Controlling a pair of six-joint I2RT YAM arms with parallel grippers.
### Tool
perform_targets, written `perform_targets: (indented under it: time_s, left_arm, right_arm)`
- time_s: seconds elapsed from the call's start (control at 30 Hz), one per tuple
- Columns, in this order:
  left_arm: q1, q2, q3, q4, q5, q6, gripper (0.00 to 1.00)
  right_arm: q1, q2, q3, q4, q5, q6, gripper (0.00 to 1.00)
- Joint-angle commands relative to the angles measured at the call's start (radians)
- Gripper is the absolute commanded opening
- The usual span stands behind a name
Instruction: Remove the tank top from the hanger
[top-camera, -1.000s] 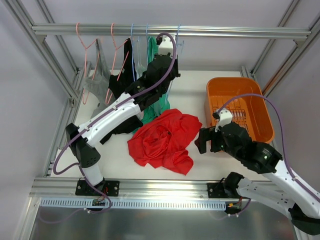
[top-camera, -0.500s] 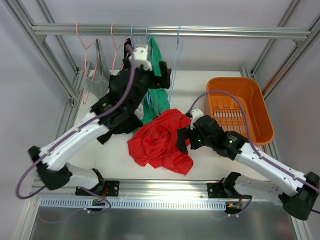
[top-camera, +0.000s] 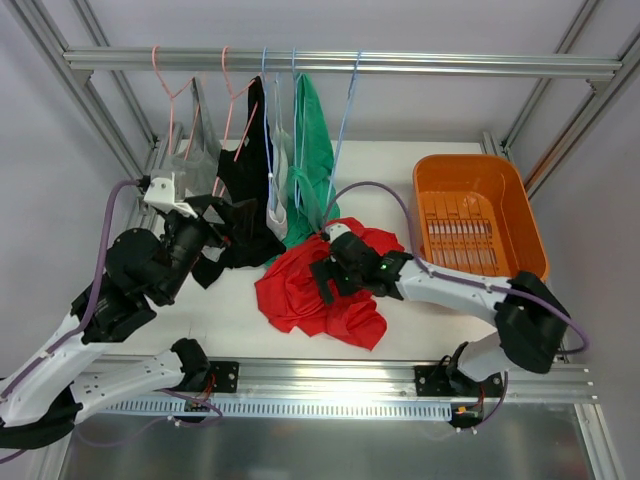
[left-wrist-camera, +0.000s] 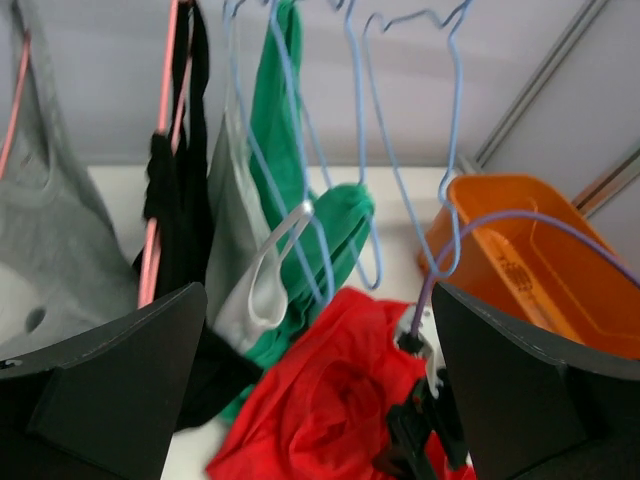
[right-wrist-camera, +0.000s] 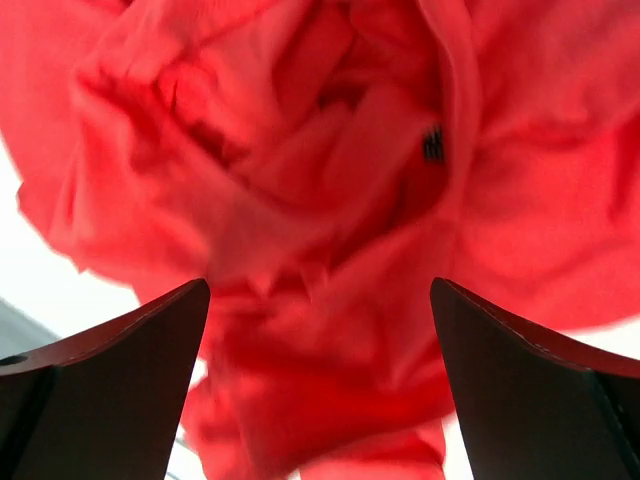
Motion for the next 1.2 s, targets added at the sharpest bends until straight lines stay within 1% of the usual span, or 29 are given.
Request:
perform_targets:
  time_s: [0.0, 0.13, 0.2, 0.27, 0.3, 0.37, 0.4, 0.43, 0.47, 0.5, 0.57, 0.6, 0.7, 0.73, 0.77, 0.9, 1.03, 1.13, 1.17]
  left_arm:
    - [-0.011, -0.056, -0.024, -0.184, -0.064, -0.077, 0.99]
    - [-0.011, -0.100, -0.057, -0.312, -0.037, -0.123, 0.99]
    - [-0.011, -0.116, -0.066, -0.387, -0.030, -0.151, 0.99]
    - [-0.011, -0.131, -0.078, -0.427, -0.013, -0.160, 0.99]
    - [-0.011, -0.137, -0.084, -0.442, -0.009, -0.160, 0.99]
    - [-0.011, -0.149, -0.100, -0.477, -0.001, -0.151, 0.99]
    - [-0.011, -0.162, -0.107, -0.485, -0.001, -0.137, 0.99]
    - [-0.011, -0.168, -0.125, -0.491, -0.004, -0.132, 0.99]
    - [-0.011, -0.174, -0.133, -0.499, -0.009, -0.128, 0.99]
    - [-0.011, -0.185, -0.141, -0.500, -0.006, -0.116, 0.99]
    - [-0.011, -0.194, -0.164, -0.501, -0.006, -0.109, 0.99]
    - [-0.011, -0.205, -0.173, -0.497, -0.030, -0.114, 0.99]
    - [-0.011, -0.232, -0.213, -0.497, -0.120, -0.151, 0.99]
    - [-0.009, -0.241, -0.228, -0.499, -0.131, -0.157, 0.99]
    - [-0.008, -0.252, -0.234, -0.497, -0.144, -0.163, 0.99]
    - [-0.005, -0.330, -0.261, -0.497, -0.181, -0.178, 0.99]
    - [-0.003, -0.390, -0.276, -0.497, -0.202, -0.188, 0.99]
    - [-0.003, -0.427, -0.284, -0.497, -0.219, -0.194, 0.99]
    - [-0.003, -0.441, -0.284, -0.497, -0.223, -0.195, 0.99]
  right_arm:
    - [0.026, 0.119, 0.087, 0.095, 0.110, 0.004, 0.99]
    - [0.028, 0.233, 0.107, 0.111, 0.105, 0.008, 0.99]
    - [0.033, 0.280, 0.102, 0.121, 0.128, 0.034, 0.99]
    - [0.042, 0.302, 0.087, 0.126, 0.157, 0.051, 0.99]
    - [0.045, 0.306, 0.076, 0.137, 0.165, 0.068, 0.97]
    - [0.054, 0.299, 0.029, 0.163, 0.163, 0.082, 0.88]
    - [0.054, 0.291, 0.011, 0.198, 0.157, 0.088, 0.68]
    - [0.056, 0.265, -0.008, 0.213, 0.154, 0.096, 0.53]
    - [0.056, 0.250, -0.025, 0.229, 0.148, 0.099, 0.42]
    - [0.056, 0.233, -0.052, 0.250, 0.142, 0.099, 0.28]
    - [0.054, 0.163, -0.074, 0.256, 0.137, 0.094, 0.15]
    - [0.056, 0.133, -0.091, 0.256, 0.136, 0.093, 0.01]
    - [0.053, -0.011, -0.114, 0.238, 0.145, 0.081, 0.00]
    - [0.054, -0.047, -0.117, 0.227, 0.145, 0.076, 0.00]
    - [0.054, -0.122, -0.114, 0.214, 0.146, 0.064, 0.00]
    - [0.053, -0.288, -0.076, 0.106, 0.162, 0.025, 0.00]
    - [0.049, -0.407, 0.015, -0.012, 0.206, -0.036, 0.00]
    - [0.042, -0.466, 0.131, -0.121, 0.251, -0.091, 0.00]
    - [0.039, -0.477, 0.207, -0.177, 0.281, -0.113, 0.00]
